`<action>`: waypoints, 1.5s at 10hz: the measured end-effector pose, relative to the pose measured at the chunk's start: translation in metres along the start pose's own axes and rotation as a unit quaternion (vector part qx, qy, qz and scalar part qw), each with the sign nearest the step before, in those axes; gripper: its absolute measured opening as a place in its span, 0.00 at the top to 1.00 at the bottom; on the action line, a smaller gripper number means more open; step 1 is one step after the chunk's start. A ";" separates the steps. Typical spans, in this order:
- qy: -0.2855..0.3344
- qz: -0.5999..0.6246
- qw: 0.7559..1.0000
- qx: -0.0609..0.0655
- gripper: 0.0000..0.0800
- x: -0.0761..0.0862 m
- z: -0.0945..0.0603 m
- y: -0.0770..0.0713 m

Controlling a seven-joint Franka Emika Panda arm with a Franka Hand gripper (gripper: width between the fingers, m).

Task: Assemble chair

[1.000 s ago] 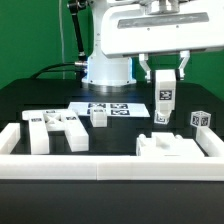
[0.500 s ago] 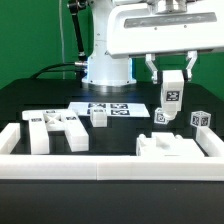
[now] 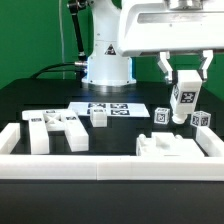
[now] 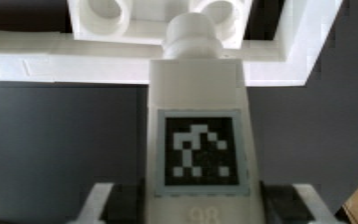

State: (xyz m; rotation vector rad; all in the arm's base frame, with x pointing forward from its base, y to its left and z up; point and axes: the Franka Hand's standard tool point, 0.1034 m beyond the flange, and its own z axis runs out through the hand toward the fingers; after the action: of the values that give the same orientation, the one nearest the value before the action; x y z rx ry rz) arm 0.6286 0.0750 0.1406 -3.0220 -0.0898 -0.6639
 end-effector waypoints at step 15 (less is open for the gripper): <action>0.109 -0.015 0.994 -0.017 0.64 -0.011 0.028 -0.006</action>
Offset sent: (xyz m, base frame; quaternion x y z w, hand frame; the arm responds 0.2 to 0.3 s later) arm 0.0146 0.0133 -0.0002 0.0158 0.2036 -0.0109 0.9789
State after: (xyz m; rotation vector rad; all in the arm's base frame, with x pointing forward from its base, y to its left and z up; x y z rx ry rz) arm 0.6297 0.0817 0.1105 -2.9627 -0.1171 -1.0015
